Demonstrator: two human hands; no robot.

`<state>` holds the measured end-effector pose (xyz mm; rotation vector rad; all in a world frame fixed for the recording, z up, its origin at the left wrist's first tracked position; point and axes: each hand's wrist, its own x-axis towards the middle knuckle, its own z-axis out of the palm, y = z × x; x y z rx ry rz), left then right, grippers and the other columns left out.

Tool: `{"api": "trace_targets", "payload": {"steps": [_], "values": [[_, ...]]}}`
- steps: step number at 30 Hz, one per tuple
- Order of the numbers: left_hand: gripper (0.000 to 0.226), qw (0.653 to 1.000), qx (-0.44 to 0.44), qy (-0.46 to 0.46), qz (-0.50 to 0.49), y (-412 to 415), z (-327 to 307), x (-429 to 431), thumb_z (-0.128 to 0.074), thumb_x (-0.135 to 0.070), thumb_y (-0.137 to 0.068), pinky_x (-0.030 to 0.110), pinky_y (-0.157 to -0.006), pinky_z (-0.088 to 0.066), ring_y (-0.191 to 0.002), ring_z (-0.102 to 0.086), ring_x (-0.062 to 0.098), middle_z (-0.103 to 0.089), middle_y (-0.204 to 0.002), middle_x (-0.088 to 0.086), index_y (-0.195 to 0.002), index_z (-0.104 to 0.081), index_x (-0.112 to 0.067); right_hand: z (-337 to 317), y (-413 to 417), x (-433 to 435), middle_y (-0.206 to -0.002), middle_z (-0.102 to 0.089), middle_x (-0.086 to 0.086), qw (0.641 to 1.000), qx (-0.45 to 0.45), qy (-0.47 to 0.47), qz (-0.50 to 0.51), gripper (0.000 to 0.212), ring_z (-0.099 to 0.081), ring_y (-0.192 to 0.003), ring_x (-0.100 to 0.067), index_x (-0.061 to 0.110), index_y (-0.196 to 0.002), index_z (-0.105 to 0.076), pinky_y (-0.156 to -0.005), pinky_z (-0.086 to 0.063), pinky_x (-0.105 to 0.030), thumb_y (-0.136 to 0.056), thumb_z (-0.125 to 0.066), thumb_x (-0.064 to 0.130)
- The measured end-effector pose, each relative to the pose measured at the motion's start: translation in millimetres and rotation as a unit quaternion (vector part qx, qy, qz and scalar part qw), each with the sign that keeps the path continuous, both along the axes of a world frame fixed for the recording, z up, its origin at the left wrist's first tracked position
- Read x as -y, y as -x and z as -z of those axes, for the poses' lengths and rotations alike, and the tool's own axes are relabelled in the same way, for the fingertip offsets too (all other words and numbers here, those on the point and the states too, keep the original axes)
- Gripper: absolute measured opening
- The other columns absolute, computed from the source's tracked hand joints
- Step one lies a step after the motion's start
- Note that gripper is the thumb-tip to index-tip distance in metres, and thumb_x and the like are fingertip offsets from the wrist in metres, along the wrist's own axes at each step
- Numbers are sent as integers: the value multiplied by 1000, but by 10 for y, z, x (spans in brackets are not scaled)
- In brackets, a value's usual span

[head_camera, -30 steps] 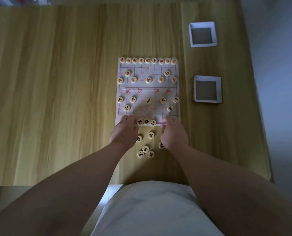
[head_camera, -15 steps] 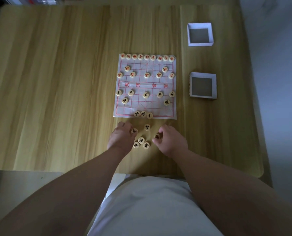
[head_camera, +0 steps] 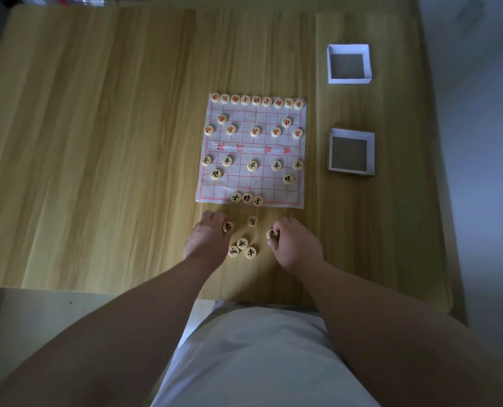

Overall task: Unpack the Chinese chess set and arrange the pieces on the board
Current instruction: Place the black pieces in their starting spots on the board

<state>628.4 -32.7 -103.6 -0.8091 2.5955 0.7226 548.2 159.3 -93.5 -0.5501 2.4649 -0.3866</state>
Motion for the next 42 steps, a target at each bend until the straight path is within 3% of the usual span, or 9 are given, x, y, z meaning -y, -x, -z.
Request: {"api": "trace_targets", "payload": {"steps": [6,15,21,31,37,42], "values": [[21,1000,-5,23,-8,202,-64,161,-52,-28,-99,38,-75,-45,-93,-57,30,-47,-123,4,-116,-54,-14,-59,226,122,-117,-58,0,999,-25,3,45,28,-60,-97,-21,16,-123,-52,-74,-52,-36,-100,-56,33],[21,1000,-13,13,8,478,-62,389,-50,-27,-100,39,-78,-48,-93,-58,29,-47,-124,0,-120,-56,-22,-29,482,322,-114,-57,-1,996,-27,-16,84,24,-60,-96,-21,18,-120,-52,-73,-53,-37,-101,-54,33],[26,999,-27,2,17,576,-5,479,-51,-30,-100,37,-80,-48,-98,-60,28,-48,-128,-3,-126,-55,-29,4,557,418,-113,-58,-4,996,-20,-19,84,30,-60,-99,-22,18,-127,-48,-75,-55,-41,-101,-53,33],[26,999,-44,3,24,623,36,462,-55,-32,-98,38,-79,-49,-96,-60,28,-51,-126,-3,-123,-56,-25,45,519,417,-116,-57,-4,996,-24,-1,89,36,-61,-96,-22,20,-130,-44,-70,-56,-41,-100,-56,36],[28,999,-52,2,7,527,-19,382,-59,-27,-94,42,-79,-51,-91,-60,29,-47,-124,-2,-120,-50,-25,-5,417,361,-108,-59,-2,997,-70,12,-21,28,-59,-79,-20,19,-126,-47,-61,-52,-34,-101,-51,32],[22,999,-24,-9,48,330,-85,207,-59,-38,-91,37,-77,-53,-89,-60,23,-54,-107,-5,-108,-55,-25,-23,259,344,-123,-52,-5,991,-42,47,-117,36,-62,-88,-22,27,-136,-48,-65,-57,-38,-100,-54,27]]}}
